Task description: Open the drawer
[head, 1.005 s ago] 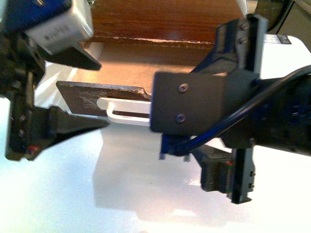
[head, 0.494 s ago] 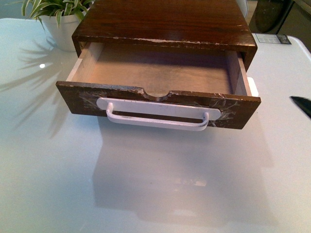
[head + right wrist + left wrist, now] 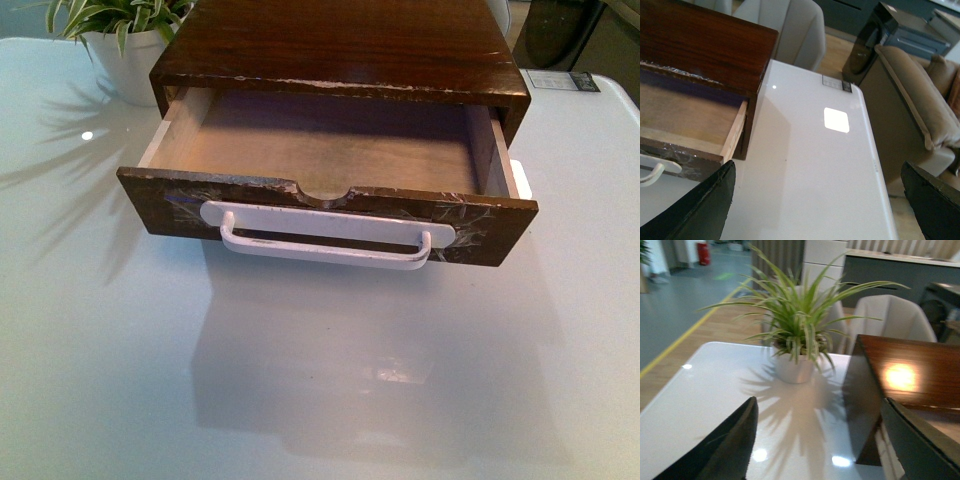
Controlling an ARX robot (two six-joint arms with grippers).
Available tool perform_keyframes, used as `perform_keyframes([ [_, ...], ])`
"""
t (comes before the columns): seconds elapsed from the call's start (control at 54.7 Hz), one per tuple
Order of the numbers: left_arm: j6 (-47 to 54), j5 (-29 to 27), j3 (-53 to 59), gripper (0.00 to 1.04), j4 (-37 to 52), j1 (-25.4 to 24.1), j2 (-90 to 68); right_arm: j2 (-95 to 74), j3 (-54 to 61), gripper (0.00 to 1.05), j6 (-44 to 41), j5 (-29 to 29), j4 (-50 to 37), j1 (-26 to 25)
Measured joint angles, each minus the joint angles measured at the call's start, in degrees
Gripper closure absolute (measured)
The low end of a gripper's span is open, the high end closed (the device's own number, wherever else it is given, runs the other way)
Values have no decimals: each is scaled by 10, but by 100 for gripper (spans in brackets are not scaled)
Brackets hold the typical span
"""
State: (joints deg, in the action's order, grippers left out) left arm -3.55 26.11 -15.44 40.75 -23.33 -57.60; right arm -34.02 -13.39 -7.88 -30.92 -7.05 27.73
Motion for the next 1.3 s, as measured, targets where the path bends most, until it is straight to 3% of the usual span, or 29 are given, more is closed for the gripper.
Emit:
perform_keyframes([
  [0.055,13,-53,34,43,-10,24,48,0,0,9,11,-2,1,2],
  [0.238,26,-113,78,73,-42,80,128,2,2,9,31,-2,-3,3],
  [0.347,28,-138,94,91,-63,105,165,28,54,25,56,70,-130,-26],
  [0.42,28,-155,103,103,-78,120,190,56,70,38,63,99,-141,-56],
  [0.695,30,-198,127,103,-142,168,281,141,101,87,71,189,-91,-151],
  [0.768,30,-256,147,103,-138,217,301,165,106,103,70,212,-74,-176],
  [0.859,30,-260,147,103,-170,231,337,189,113,103,73,235,-57,-200],
  [0.914,31,-260,147,103,-189,231,358,207,125,103,73,299,-57,-248],
  [0.969,31,-261,147,103,-204,232,372,217,125,103,73,303,-52,-271],
  [1.115,31,-261,147,103,-237,232,407,238,125,103,73,308,-32,-274],
  [1.207,31,-261,147,103,-257,232,425,307,125,103,73,307,56,-275],
  [1.298,31,-261,147,103,-272,232,441,334,125,103,73,308,68,-275],
])
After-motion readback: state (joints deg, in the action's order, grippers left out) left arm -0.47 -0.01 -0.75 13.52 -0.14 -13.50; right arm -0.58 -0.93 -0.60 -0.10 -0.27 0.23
